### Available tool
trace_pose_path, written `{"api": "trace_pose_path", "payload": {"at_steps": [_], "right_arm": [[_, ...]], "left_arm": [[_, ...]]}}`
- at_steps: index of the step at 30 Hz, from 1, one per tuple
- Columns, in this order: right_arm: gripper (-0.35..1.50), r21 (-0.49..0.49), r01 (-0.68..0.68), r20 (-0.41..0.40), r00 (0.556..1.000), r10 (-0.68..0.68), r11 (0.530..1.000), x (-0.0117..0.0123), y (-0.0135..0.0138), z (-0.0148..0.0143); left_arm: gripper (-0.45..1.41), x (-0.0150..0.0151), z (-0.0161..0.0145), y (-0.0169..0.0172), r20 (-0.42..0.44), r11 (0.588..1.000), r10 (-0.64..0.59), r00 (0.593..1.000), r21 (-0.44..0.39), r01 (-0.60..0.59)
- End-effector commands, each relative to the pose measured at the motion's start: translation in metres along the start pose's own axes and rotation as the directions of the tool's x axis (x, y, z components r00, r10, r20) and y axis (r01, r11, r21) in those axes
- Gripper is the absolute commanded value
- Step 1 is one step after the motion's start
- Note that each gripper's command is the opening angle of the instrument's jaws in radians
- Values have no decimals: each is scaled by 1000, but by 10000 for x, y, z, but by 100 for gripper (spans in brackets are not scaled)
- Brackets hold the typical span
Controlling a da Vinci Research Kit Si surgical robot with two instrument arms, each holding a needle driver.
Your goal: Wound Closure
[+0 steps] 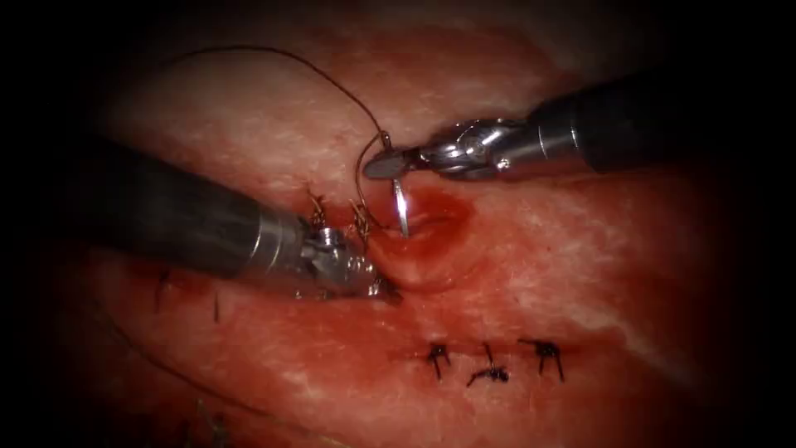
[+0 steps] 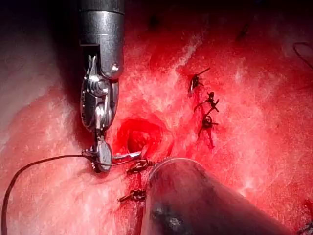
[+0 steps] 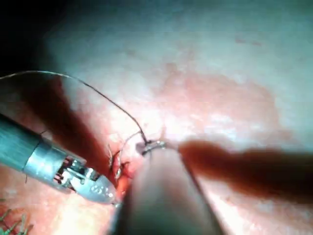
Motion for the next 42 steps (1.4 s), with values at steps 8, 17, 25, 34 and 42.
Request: {"api": "trace_pose_path", "payload": {"at_steps": [8, 17, 25, 34, 42], "right_arm": [[-35, 35, -102, 45, 994, 101, 994, -15, -10, 16], [-35, 36, -193, 65, 979, 191, 980, -21, -17, 16], [-35, 38, -243, 85, 967, 239, 969, -29, -25, 16], [-35, 35, -296, 136, 948, 289, 955, -43, -41, 21], [-35, 49, -311, 196, 935, 296, 949, -58, -54, 30]], "left_arm": [[-8, -2, 7, 5, 1, 1000, 1, 1000, -3, -1], [-8, -3, 7, 4, 1, 1000, 1, 1000, -4, -1], [-8, -3, 6, 4, 1, 1000, 2, 1000, -4, -2], [-6, -3, 5, 4, 1, 1000, 2, 1000, -6, -2], [-6, -3, 4, 3, 1, 1000, 3, 1000, -10, -3]]}}
